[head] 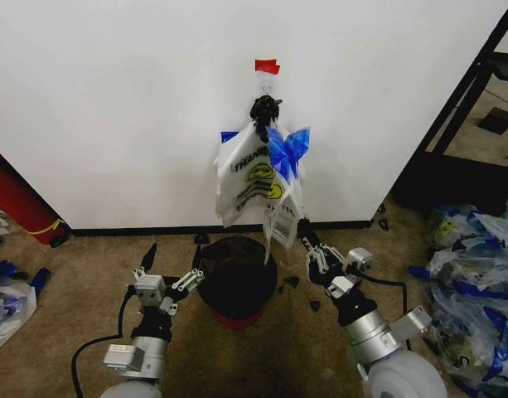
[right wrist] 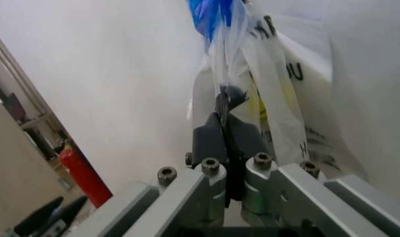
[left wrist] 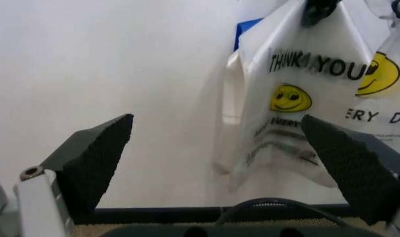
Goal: Pick up the garbage bag from the wall and place it over the trash bin.
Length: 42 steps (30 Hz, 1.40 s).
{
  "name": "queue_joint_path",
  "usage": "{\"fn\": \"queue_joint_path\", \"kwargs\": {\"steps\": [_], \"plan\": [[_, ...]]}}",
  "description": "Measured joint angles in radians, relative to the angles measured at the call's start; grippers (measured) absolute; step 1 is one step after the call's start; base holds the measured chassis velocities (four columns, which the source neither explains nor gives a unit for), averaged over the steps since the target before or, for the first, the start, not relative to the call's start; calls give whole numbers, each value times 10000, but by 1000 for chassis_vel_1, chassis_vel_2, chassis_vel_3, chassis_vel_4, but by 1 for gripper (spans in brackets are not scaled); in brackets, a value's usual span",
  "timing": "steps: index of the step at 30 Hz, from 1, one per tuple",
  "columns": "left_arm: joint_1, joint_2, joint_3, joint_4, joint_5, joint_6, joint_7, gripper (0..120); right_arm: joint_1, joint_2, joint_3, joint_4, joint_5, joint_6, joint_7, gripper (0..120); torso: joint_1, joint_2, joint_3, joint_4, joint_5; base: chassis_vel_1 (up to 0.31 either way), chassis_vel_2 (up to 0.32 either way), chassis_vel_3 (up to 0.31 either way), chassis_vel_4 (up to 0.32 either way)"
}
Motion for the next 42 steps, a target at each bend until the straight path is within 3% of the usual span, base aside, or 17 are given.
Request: {"fn": "queue_joint_path", "kwargs": {"steps": [28, 42], "plan": [[-119, 94, 24, -37, -174, -14, 3, 100, -2226, 22, -139, 202, -2213, 1415, -181, 0, 1, 0, 0, -1, 0, 0, 0, 0, 0], [-494, 481, 512, -409, -768, 518, -18, 100, -540, -89, 204, -46, -1135, 772, 225, 0, 1, 0, 1, 0, 0, 0, 0, 0, 0]]}}
